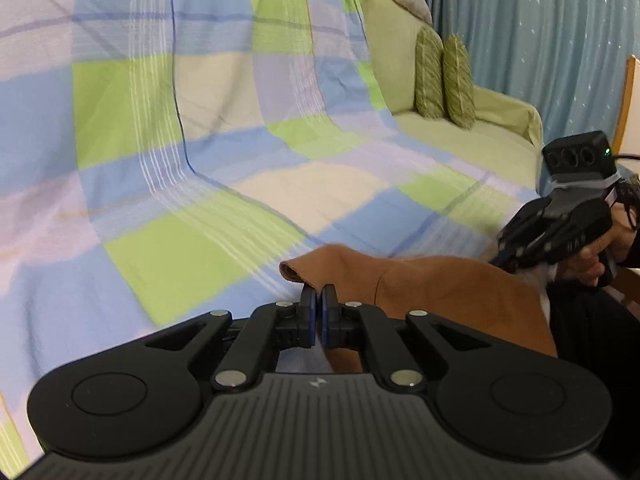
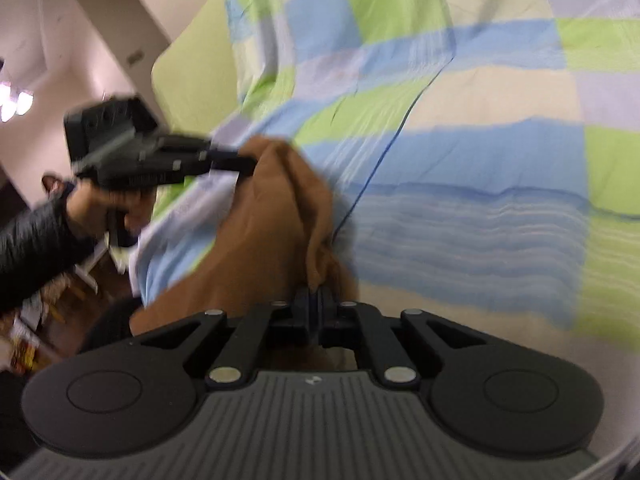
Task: Fold clothes
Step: 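Lift the brown cloth with both grippers and carry it onto the plaid blanket, then open both grippers and lay the brown cloth flat on the blanket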
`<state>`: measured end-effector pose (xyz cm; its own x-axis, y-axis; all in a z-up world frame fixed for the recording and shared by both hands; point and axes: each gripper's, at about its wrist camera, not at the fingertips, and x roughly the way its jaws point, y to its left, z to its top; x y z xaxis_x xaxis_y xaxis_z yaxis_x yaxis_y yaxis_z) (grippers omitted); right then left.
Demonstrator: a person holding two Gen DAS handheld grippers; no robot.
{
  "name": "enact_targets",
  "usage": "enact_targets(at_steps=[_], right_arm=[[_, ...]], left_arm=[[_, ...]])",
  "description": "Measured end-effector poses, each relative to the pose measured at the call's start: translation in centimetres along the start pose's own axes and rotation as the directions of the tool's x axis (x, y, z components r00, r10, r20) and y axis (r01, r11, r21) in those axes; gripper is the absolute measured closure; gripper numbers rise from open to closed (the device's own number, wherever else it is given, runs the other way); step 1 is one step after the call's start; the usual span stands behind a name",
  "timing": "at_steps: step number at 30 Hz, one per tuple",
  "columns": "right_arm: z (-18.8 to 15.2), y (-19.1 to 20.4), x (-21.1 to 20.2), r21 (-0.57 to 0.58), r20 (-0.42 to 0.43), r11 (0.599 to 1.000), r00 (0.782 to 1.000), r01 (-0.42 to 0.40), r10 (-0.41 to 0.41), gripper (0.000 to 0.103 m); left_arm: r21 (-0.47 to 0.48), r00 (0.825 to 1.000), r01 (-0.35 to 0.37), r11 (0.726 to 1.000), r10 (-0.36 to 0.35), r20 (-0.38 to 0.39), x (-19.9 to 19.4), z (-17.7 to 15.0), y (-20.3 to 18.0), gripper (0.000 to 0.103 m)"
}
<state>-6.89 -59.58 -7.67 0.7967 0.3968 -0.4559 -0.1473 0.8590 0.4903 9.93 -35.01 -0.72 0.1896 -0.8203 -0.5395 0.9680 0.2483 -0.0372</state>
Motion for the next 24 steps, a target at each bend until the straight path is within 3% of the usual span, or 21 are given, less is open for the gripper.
enact_targets(at_steps=[2, 5, 7, 10, 13, 15, 18, 22, 24], right_arm=[[2.3, -0.2, -1.6, -0.045, 0.087, 0.995, 0.992, 0.091, -0.086, 0.101], [6.3, -1.0, -1.9, -0.122, 0.175, 0.964, 0.961, 0.238, -0.215, 0.101], [8.3, -2.3, 0.2, -0.149, 0.163, 0.945, 0.950, 0.290, -0.266, 0.101], [9.7, -4.0, 3.9, -0.220, 0.112, 0.908, 0.934, 0.357, -0.340, 0.100], [10.1, -5.9, 7.7, -0.227, 0.026, 0.898, 0.924, 0.377, -0.381, 0.100], [10.0, -5.9, 8.4, -0.237, 0.028, 0.891, 0.920, 0.387, -0.392, 0.098], [9.6, -4.6, 7.2, -0.213, 0.078, 0.888, 0.913, 0.408, -0.401, 0.087], [8.0, -1.7, 5.7, -0.218, 0.106, 0.890, 0.916, 0.401, -0.387, 0.075], [7.5, -0.6, 5.5, -0.234, 0.096, 0.888, 0.918, 0.395, -0.384, 0.075]], left_arm=[[0.024, 0.999, -0.037, 0.999, 0.037, 0.013, 0.6, 1.4, 0.6, 0.102], [0.074, 0.994, -0.110, 0.991, 0.112, -0.015, 3.5, 2.9, 1.5, 0.102], [0.116, 0.981, -0.170, 0.979, 0.179, -0.070, 6.2, 3.0, 1.8, 0.102], [0.152, 0.949, -0.246, 0.957, 0.270, -0.165, 9.7, 2.2, 2.4, 0.102], [0.202, 0.912, -0.314, 0.928, 0.354, -0.208, 11.7, 1.3, 2.4, 0.102], [0.209, 0.904, -0.329, 0.921, 0.372, -0.213, 11.9, 1.3, 2.3, 0.102], [0.238, 0.892, -0.344, 0.908, 0.395, -0.219, 11.8, 1.4, 1.8, 0.100], [0.273, 0.877, -0.357, 0.893, 0.421, -0.232, 11.5, 1.3, 0.8, 0.100], [0.285, 0.871, -0.364, 0.887, 0.433, -0.234, 11.3, 1.4, 0.4, 0.098]])
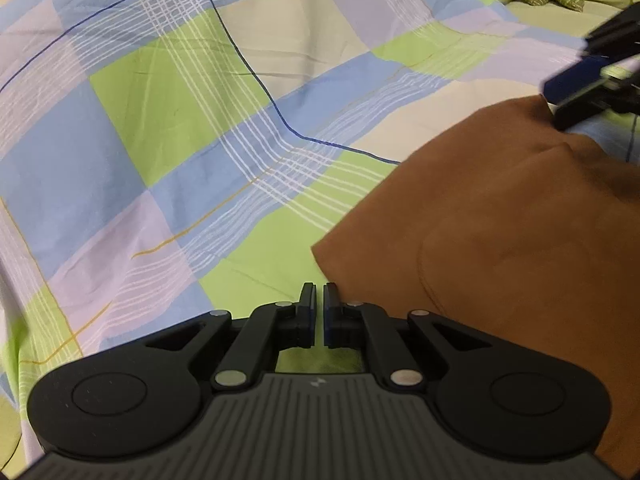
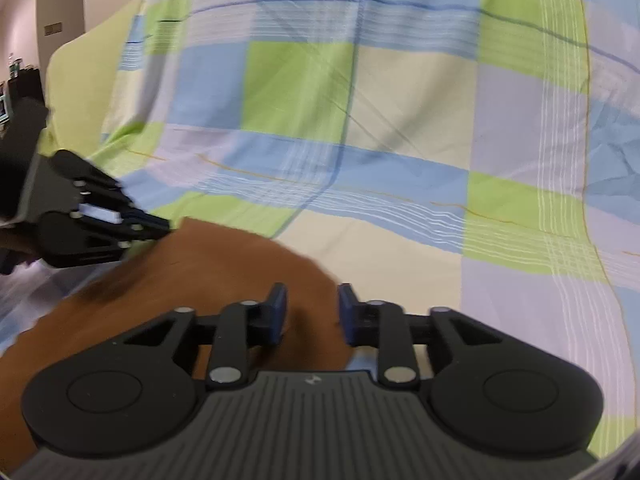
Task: Fold clothes
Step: 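Open both grippers and lay the brown cloth flat on the blanket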
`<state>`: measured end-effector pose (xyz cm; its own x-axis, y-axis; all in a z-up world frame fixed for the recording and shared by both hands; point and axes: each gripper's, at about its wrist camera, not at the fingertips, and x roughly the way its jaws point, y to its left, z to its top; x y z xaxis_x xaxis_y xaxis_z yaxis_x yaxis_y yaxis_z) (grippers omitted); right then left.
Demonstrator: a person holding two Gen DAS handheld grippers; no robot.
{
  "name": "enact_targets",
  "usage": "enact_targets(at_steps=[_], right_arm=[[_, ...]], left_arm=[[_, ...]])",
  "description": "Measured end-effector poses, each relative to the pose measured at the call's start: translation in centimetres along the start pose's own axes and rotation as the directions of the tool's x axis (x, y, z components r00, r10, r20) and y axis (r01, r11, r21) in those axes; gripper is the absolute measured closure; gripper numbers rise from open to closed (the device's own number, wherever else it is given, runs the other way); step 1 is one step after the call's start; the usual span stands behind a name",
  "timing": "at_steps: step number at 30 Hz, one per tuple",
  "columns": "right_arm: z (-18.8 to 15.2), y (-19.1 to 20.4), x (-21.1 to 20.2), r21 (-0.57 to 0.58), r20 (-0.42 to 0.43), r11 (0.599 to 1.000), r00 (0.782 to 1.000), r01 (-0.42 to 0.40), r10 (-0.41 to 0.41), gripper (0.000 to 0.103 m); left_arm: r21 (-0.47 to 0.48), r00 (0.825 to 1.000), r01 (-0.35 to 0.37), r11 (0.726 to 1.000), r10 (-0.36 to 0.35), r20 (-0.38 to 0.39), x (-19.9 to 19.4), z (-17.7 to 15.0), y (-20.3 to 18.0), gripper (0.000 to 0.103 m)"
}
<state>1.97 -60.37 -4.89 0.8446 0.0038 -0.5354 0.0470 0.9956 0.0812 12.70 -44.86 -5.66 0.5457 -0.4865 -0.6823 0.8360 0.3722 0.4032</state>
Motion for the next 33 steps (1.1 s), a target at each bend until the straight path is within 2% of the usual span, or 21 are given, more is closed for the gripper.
enact_targets(at_steps=[4, 14, 25, 33], right_arm=[[-0.3, 3.0, -2.3, -0.026, -0.029, 1.000, 1.000, -0.003, 0.002, 0.073], [-0.4, 5.9, -5.7, -0.028, -0.049, 0.999, 0.999, 0.019, -0.021, 0.070], [-0.7, 6.9, -6.2, -0.032, -0.069, 0.999, 0.997, 0.022, -0.024, 0.065], [-0.8, 7.2, -5.6, -0.037, -0.085, 0.999, 0.996, 0.014, -0.017, 0.065]], left_arm=[[0.004, 1.000, -0.021, 1.000, 0.021, 0.006, -1.1, 0.1, -0.4, 0.094], [-0.007, 1.000, -0.019, 1.000, 0.019, 0.024, -4.0, -0.6, -0.8, 0.085], [0.023, 0.997, -0.078, 0.997, 0.078, 0.000, -4.4, -1.0, -1.1, 0.085], [0.032, 0.997, -0.078, 0.996, 0.079, -0.009, -4.0, -1.3, -1.1, 0.085]])
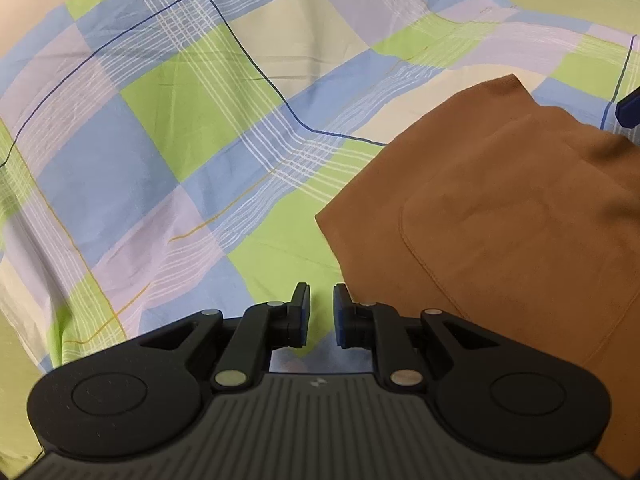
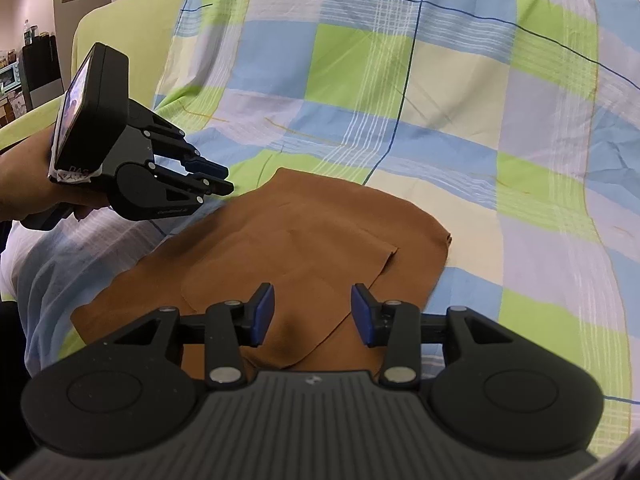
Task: Fold clothes
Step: 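Open both grippers and lay the brown cloth flat on the blanket, then grasp one edge of the flat brown cloth with both grippers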
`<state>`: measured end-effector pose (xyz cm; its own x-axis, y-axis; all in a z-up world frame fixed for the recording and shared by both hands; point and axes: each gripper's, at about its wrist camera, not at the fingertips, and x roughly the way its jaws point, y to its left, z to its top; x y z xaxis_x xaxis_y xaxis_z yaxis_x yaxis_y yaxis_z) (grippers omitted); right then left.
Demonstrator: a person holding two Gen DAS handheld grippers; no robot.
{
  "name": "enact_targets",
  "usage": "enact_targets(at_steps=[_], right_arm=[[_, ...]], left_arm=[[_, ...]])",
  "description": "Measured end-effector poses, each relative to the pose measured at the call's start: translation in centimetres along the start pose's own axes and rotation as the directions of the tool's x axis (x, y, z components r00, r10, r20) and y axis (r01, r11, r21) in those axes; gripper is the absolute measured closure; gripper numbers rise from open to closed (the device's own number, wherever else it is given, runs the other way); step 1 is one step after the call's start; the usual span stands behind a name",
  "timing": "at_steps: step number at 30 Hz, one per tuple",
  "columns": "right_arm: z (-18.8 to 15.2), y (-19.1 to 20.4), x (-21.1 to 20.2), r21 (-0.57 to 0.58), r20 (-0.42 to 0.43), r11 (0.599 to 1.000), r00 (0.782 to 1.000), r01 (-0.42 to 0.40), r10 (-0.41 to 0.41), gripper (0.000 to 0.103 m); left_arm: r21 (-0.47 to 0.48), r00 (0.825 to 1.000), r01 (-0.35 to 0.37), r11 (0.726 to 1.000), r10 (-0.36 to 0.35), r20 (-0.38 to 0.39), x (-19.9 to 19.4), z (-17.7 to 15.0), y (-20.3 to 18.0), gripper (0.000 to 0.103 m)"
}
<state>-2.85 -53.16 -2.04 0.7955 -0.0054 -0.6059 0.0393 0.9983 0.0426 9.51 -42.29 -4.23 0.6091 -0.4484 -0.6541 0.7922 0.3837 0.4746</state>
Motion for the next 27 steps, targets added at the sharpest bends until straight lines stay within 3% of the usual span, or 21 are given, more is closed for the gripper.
enact_targets(at_steps=[12, 13, 14, 16, 19, 22, 24, 27], right_arm=[[-0.3, 0.2, -0.2, -0.001, -0.009, 1.000, 1.000, 0.002, -0.002, 0.063], [-0.3, 0.3, -0.3, -0.001, -0.008, 1.000, 1.000, 0.002, -0.002, 0.063], [-0.4, 0.3, -0.5, -0.001, -0.008, 1.000, 1.000, 0.003, -0.003, 0.062], [-0.6, 0.5, -1.2, -0.013, -0.008, 1.000, 1.000, 0.000, 0.000, 0.062], [-1.2, 1.1, -2.5, -0.046, -0.009, 0.999, 1.000, 0.002, -0.003, 0.062], [-2.5, 2.1, -4.3, -0.108, -0.023, 0.994, 1.000, 0.001, -0.003, 0.063], [-3.6, 3.1, -5.4, -0.161, -0.030, 0.987, 1.000, -0.008, 0.003, 0.066], [-5.4, 5.1, -6.7, -0.244, -0.031, 0.969, 0.999, -0.022, 0.015, 0.066]], left_arm=[[-0.006, 1.000, 0.005, 1.000, -0.005, -0.011, -0.3, -0.3, 0.0, 0.085], [-0.015, 1.000, 0.008, 1.000, -0.008, -0.004, -0.7, -0.4, 0.1, 0.083], [-0.029, 1.000, 0.012, 1.000, -0.012, 0.008, -1.2, -0.6, 0.3, 0.071], [-0.047, 0.999, 0.029, 0.998, -0.027, 0.035, -2.2, -1.1, 0.6, 0.063], [-0.079, 0.983, 0.123, 0.989, -0.110, 0.150, -5.9, -3.5, 1.4, 0.061], [-0.033, 0.949, 0.202, 0.979, -0.188, 0.252, -9.8, -6.7, 1.1, 0.061], [0.008, 0.923, 0.259, 0.966, -0.250, 0.292, -12.3, -8.9, 0.6, 0.061], [0.058, 0.907, 0.294, 0.954, -0.297, 0.297, -14.4, -10.6, -0.7, 0.061]])
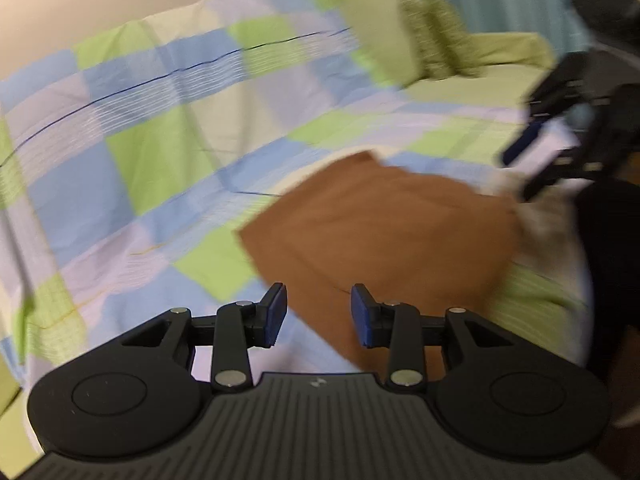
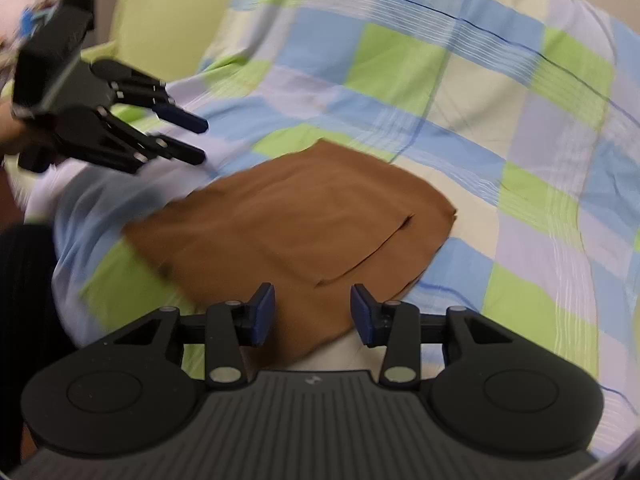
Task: Fold clothes
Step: 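Grasp one edge of the flat brown cloth with both grippers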
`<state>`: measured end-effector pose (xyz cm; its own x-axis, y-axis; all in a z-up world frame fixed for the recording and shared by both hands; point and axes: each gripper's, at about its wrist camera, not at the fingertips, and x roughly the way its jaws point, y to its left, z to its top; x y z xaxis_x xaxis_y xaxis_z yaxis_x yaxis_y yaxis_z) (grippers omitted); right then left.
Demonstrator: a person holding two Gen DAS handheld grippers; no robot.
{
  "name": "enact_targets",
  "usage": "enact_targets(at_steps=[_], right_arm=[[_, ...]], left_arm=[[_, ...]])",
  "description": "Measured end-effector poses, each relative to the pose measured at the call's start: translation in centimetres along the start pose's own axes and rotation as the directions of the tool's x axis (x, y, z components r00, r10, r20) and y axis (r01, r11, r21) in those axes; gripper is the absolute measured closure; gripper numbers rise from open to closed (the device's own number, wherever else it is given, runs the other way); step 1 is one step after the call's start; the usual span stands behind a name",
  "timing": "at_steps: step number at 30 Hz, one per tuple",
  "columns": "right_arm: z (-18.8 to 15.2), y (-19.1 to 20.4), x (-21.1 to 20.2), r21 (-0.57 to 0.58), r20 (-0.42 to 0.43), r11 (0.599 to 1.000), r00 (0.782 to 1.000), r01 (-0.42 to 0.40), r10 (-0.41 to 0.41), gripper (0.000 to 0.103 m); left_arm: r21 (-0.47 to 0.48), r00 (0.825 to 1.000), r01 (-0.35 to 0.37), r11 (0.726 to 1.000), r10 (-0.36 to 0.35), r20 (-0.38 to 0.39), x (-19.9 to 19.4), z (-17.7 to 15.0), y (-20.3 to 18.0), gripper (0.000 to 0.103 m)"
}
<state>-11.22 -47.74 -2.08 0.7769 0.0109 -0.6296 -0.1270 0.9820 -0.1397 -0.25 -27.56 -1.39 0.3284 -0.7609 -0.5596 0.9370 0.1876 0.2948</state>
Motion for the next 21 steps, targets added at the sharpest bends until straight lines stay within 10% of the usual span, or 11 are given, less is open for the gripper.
enact_targets(at_steps=[6, 15, 18, 21], right_arm=[[-2.0, 3.8, 1.1, -0.136, -0.039, 0.989, 0.998, 0.050, -0.056, 0.068], [-3.9, -0.9, 3.3, 0.371, 0.044, 0.924, 0.995, -0.094, 0.084, 0.068], [-5.7, -3.3, 3.7, 0.566, 0.144, 0.779, 0.963, -0.271, 0.230, 0.100], [-7.1, -5.4, 3.5, 0.656, 0.203, 0.647, 0.917, -0.388, 0.344, 0.102]], left_arm=[[0.174, 0.998, 0.020, 0.985, -0.009, -0.064, 1.3, -0.9, -5.4, 0.061], [0.300, 0.997, -0.009, 0.954, 0.033, -0.075, 3.0, -1.7, -7.4, 0.062], [0.322, 0.996, -0.009, 0.947, 0.038, -0.083, 2.7, -1.6, -7.0, 0.062], [0.334, 0.996, -0.007, 0.943, 0.037, -0.082, 2.3, -1.4, -6.9, 0.063]])
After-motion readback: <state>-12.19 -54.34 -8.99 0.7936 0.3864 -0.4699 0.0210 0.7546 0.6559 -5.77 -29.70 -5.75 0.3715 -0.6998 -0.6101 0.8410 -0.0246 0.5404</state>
